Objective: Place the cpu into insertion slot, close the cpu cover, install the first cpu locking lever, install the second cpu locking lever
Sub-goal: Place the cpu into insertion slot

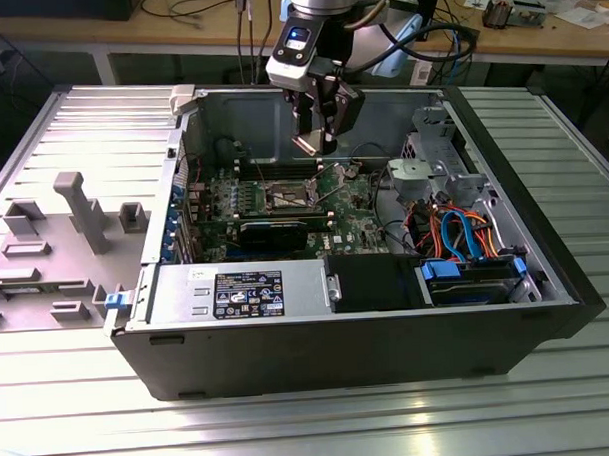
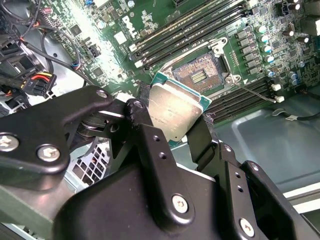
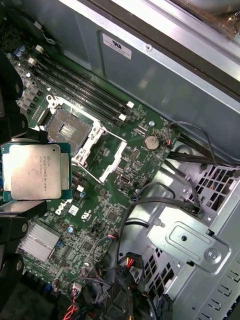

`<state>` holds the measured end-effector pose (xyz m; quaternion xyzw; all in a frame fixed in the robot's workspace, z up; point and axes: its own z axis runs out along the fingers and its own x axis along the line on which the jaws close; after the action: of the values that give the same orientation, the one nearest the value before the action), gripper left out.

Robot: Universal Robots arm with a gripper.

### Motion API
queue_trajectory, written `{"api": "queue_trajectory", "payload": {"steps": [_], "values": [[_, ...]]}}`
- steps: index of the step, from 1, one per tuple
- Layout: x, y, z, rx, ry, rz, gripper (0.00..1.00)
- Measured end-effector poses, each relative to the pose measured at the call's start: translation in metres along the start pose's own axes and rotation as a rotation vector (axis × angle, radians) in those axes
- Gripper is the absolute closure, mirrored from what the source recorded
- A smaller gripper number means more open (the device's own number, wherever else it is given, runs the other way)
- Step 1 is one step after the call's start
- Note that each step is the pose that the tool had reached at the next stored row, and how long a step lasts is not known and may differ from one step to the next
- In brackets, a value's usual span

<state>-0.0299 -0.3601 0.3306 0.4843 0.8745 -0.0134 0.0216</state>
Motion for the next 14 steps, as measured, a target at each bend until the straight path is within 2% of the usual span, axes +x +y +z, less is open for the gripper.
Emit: {"api": "queue_trajectory", "payload": {"steps": [14], "values": [[0.0, 0.0, 0.0002, 0.0042, -0.0054, 0.014, 0.45]]}}
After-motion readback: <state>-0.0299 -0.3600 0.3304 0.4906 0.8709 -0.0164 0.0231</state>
